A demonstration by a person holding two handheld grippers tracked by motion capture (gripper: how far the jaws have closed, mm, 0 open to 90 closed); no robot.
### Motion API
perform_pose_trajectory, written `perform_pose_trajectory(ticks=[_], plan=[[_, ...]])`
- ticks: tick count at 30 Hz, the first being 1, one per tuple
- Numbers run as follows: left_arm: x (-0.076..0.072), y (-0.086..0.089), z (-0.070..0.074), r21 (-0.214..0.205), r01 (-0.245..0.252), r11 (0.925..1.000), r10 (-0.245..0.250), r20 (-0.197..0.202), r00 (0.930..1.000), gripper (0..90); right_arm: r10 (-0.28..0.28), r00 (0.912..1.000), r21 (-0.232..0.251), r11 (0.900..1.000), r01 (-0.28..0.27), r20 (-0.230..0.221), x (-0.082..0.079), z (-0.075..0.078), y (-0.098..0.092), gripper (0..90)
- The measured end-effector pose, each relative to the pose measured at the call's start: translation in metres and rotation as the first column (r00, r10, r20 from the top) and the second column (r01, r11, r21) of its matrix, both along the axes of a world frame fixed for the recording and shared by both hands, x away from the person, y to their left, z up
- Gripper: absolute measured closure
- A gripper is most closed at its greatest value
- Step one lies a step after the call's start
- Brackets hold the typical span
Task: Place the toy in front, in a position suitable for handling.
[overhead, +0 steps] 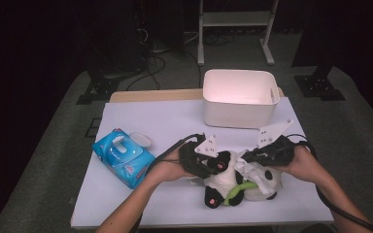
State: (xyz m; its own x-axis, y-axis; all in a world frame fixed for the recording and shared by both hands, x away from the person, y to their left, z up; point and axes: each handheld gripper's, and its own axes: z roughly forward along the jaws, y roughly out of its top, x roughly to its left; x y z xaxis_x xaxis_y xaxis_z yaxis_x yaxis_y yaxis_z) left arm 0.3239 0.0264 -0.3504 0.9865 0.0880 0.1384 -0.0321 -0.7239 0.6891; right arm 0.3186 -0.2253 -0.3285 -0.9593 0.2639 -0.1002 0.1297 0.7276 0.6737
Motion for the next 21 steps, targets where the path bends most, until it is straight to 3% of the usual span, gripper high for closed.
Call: perform_pose_trajectory(ticks=[6,16,21], plan=[[0.0,-0.003,0.0,0.006,0.0,1.0,0.0,0.002,1.0,50.4,-0.027,0.9994,0.016,0.9995,0.027,-0.024,0.003,-0.01,-0.006,87.2],[-0.001,-0.005,0.001,0.022,0.002,0.9997,-0.002,0.013,0.9999,50.3,0.042,0.9991,0.05,0.9979,-0.041,-0.005,0.008,-0.005,0.027,86.9],[-0.001,-0.002,-0.001,0.004,-0.001,1.0,0.001,0.009,1.0,50.4,0.044,0.999,0.03,0.9986,-0.044,-0.009,0.01,-0.004,0.025,87.0]])
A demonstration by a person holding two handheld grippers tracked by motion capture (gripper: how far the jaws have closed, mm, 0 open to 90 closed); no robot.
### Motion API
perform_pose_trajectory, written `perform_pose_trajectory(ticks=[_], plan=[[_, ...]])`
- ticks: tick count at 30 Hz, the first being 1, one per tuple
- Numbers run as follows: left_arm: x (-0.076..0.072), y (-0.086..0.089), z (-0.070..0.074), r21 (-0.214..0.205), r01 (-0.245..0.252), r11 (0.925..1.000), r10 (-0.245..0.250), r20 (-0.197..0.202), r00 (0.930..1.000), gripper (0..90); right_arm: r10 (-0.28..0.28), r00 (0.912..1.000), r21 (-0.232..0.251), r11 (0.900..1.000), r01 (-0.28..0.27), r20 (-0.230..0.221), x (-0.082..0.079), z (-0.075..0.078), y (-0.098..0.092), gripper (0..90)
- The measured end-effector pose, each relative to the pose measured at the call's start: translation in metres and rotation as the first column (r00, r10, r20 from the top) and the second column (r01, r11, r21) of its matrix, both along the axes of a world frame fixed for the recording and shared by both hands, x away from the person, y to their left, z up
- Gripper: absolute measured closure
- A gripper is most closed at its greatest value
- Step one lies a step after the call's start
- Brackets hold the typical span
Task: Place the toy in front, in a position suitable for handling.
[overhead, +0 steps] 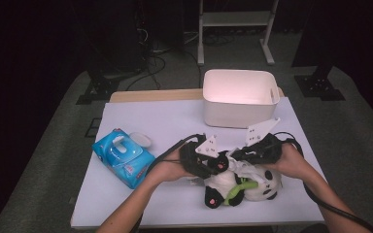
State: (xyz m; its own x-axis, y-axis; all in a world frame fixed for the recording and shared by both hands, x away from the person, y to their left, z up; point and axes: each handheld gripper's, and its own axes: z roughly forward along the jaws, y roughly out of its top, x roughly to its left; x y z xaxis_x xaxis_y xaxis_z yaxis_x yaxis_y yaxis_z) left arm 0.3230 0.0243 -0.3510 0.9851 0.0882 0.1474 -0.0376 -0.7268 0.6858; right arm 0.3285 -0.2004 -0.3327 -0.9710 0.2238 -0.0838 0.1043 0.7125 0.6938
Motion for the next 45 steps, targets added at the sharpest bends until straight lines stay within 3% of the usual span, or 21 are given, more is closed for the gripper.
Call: perform_pose_trajectory(ticks=[6,8,11,17,22,30,37,45], plan=[[0.0,0.001,0.0,-0.009,0.006,0.9999,-0.006,-0.008,1.0,50.4,-0.069,0.9975,-0.06,0.9957,0.07,0.011,-0.001,-0.003,-0.024,87.0],[-0.001,0.0,0.0,-0.009,0.01,0.9999,-0.01,-0.007,0.9999,50.4,-0.083,0.9965,-0.046,0.9955,0.082,-0.013,0.0,-0.006,-0.032,87.0],[-0.001,-0.002,0.001,0.003,0.013,0.9999,-0.013,-0.005,0.9999,50.4,-0.083,0.9965,-0.036,0.996,0.082,-0.013,0.0,-0.007,-0.033,87.0],[0.0,-0.002,0.002,0.012,0.014,0.9998,-0.014,-0.006,0.9999,50.3,-0.053,0.9986,-0.015,0.9985,0.053,-0.002,0.001,-0.004,-0.017,86.9],[0.001,-0.004,0.002,0.011,0.013,0.9999,-0.013,-0.016,0.9998,50.4,0.008,0.9998,0.046,0.9989,-0.008,-0.015,-0.003,0.005,-0.007,86.9],[0.003,-0.004,0.003,0.02,0.008,0.9998,-0.008,-0.029,0.9995,50.5,0.071,0.9971,0.089,0.9933,-0.073,0.029,-0.015,0.026,0.008,86.8],[0.007,-0.004,0.002,0.016,-0.014,0.9998,0.015,-0.048,0.9987,50.5,0.081,0.996,0.108,0.9905,-0.085,0.038,-0.018,0.03,0.013,86.8],[0.008,-0.007,0.002,0.013,-0.032,0.9994,0.033,-0.042,0.9986,50.5,0.078,0.9964,0.104,0.9913,-0.081,0.033,-0.02,0.029,0.009,86.8]])
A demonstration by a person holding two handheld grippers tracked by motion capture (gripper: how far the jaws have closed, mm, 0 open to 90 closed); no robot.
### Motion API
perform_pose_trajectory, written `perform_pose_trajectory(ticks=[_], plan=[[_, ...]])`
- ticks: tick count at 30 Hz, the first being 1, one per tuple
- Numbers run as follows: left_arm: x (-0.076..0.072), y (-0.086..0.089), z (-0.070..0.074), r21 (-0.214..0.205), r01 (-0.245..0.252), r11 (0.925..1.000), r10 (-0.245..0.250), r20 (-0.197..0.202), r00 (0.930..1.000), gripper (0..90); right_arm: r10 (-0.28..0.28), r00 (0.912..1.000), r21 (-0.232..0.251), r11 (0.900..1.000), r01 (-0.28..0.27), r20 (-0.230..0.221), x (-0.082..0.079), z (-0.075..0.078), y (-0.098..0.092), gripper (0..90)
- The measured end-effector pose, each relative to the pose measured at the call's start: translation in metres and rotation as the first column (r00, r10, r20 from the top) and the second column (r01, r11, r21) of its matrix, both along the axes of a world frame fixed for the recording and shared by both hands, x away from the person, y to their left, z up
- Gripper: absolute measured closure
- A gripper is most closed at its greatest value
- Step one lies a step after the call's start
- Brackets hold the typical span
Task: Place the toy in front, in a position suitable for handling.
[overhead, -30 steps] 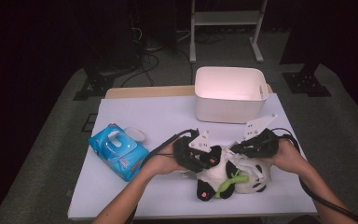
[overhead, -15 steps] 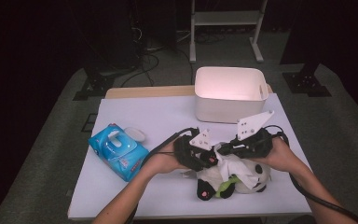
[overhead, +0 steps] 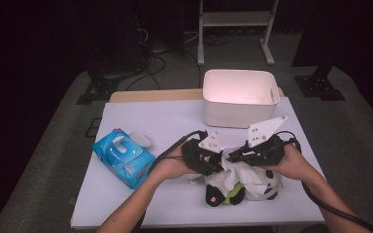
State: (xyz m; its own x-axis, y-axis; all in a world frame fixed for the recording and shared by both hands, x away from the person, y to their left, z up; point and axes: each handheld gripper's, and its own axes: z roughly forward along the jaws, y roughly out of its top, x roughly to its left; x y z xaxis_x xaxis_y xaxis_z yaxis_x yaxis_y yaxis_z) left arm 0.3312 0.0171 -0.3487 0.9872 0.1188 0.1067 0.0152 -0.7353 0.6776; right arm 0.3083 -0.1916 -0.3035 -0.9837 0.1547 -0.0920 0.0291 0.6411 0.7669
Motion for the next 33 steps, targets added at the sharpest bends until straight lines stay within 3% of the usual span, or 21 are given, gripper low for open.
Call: perform_pose_trajectory(ticks=[4,9,14,18,23,28,30,33], plan=[[-0.001,-0.003,0.001,0.0,-0.006,1.0,0.006,0.005,1.0,50.5,0.025,0.9996,-0.003,0.9997,-0.025,0.014,-0.001,0.003,0.009,86.8],[-0.002,-0.001,-0.001,-0.004,-0.006,1.0,0.006,0.005,1.0,50.5,0.041,0.9992,0.008,0.9991,-0.041,-0.005,0.001,0.002,0.017,86.7],[-0.002,0.002,-0.003,-0.02,-0.008,0.9998,0.008,0.003,1.0,50.6,0.017,0.9997,0.009,0.9998,-0.017,-0.015,0.005,-0.002,0.004,86.8],[-0.004,0.001,-0.002,-0.027,0.016,0.9995,-0.015,0.012,0.9998,50.6,-0.045,0.9986,-0.012,0.9989,0.045,-0.028,0.01,-0.008,-0.01,86.8],[-0.009,-0.002,0.002,-0.004,0.039,0.9992,-0.039,0.035,0.9986,50.5,-0.025,0.9995,0.011,0.9996,0.025,-0.017,0.012,-0.006,-0.001,86.7],[-0.01,0.002,-0.001,-0.018,0.042,0.999,-0.041,0.036,0.9985,50.5,-0.017,0.9992,-0.014,0.9998,0.017,-0.035,0.017,-0.009,0.003,86.8],[-0.011,0.003,-0.001,-0.022,0.048,0.9986,-0.047,0.038,0.9982,50.5,-0.039,0.9987,-0.062,0.9974,0.037,-0.034,0.018,-0.016,-0.001,86.8],[-0.013,0.004,-0.001,-0.025,0.054,0.9982,-0.053,0.043,0.9977,50.6,-0.059,0.9965,-0.066,0.9963,0.056,-0.059,0.019,-0.022,-0.011,86.8]])
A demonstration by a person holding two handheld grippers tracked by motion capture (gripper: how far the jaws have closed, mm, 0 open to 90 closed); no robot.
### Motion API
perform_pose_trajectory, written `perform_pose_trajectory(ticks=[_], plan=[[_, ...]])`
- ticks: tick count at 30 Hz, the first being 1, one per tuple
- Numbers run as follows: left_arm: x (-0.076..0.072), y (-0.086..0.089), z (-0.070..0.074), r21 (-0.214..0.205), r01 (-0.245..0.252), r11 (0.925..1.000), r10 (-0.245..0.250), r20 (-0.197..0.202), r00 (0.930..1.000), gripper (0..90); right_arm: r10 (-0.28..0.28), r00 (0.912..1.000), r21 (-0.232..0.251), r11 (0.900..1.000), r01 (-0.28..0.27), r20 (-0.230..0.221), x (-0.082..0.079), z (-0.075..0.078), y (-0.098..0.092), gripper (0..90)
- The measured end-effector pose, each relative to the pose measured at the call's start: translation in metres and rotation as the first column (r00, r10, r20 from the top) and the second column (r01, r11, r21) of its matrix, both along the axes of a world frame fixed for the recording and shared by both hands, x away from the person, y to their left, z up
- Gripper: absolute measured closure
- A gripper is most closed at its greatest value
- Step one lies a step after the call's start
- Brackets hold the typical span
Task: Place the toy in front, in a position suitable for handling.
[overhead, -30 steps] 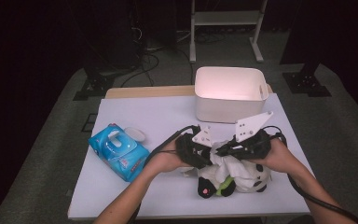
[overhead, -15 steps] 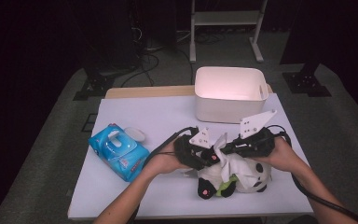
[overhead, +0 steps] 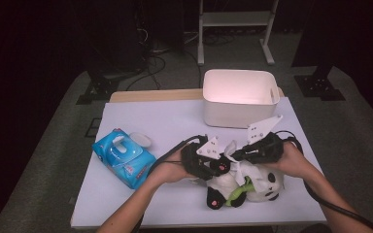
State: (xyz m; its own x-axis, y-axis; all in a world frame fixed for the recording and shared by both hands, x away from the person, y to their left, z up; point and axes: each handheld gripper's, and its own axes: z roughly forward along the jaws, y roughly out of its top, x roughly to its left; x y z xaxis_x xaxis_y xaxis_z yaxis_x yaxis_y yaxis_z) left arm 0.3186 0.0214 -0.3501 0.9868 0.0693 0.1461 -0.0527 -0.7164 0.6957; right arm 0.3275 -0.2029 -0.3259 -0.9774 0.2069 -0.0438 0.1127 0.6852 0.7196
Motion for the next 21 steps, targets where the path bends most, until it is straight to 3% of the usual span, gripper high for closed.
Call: perform_pose_trajectory(ticks=[2,9,12,16,21], plan=[[-0.001,0.002,0.0,0.002,0.005,1.0,-0.005,0.005,1.0,50.6,-0.006,1.0,-0.005,1.0,0.006,0.0,-0.001,0.0,-0.006,86.8],[-0.002,0.007,0.0,0.0,0.007,1.0,-0.007,0.001,1.0,50.7,-0.066,0.9978,-0.087,0.994,0.066,-0.003,-0.004,-0.005,-0.032,86.8],[-0.003,0.004,0.0,-0.003,0.014,0.9999,-0.014,0.003,0.9999,50.7,-0.082,0.9965,-0.07,0.9943,0.081,-0.016,-0.006,-0.006,-0.044,86.8],[-0.005,0.003,0.002,0.009,0.019,0.9998,-0.019,0.01,0.9998,50.7,-0.082,0.9965,-0.066,0.9945,0.081,-0.015,-0.007,-0.007,-0.043,86.7],[-0.006,0.0,0.003,0.021,0.028,0.9994,-0.028,0.021,0.9994,50.7,-0.042,0.9991,-0.051,0.9979,0.041,-0.013,-0.003,-0.007,-0.025,86.7]])
